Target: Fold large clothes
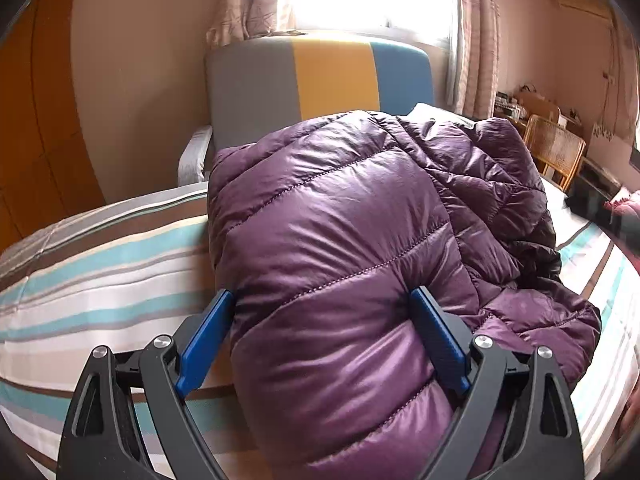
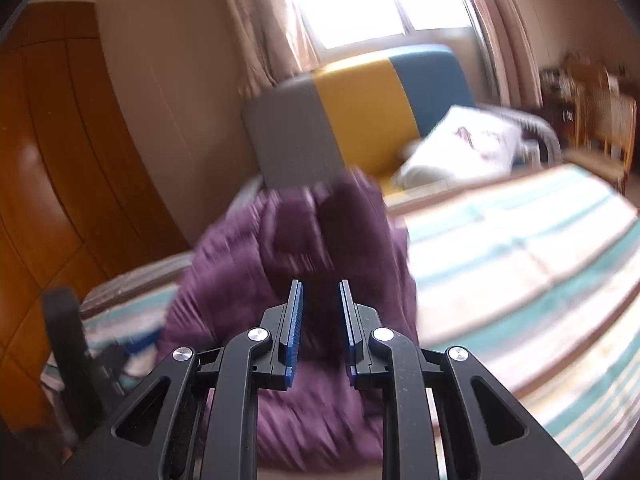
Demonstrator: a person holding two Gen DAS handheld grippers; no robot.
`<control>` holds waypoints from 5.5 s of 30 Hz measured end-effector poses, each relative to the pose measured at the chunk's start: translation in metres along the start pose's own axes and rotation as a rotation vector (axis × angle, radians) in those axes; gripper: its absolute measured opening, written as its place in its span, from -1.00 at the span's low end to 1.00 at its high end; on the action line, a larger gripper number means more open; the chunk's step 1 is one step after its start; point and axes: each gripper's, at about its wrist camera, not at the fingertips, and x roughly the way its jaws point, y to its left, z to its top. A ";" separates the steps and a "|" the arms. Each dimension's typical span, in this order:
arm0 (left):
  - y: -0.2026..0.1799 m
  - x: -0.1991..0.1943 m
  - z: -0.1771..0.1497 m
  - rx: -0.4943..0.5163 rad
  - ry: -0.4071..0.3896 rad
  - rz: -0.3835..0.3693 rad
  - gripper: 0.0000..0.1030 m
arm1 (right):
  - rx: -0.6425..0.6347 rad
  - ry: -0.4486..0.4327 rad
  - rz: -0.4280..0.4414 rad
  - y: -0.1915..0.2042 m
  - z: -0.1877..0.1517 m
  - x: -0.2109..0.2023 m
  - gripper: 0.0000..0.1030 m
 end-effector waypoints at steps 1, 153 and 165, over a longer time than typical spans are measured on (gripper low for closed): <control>-0.001 0.000 0.000 0.000 0.000 0.003 0.73 | -0.018 0.007 -0.013 0.007 0.007 0.004 -0.65; 0.040 0.023 0.003 -0.221 0.214 -0.349 0.26 | 0.261 0.389 0.198 -0.084 -0.022 0.120 -0.40; 0.042 -0.021 0.000 -0.190 0.155 -0.351 0.08 | 0.273 0.306 0.246 -0.076 -0.034 0.079 -0.46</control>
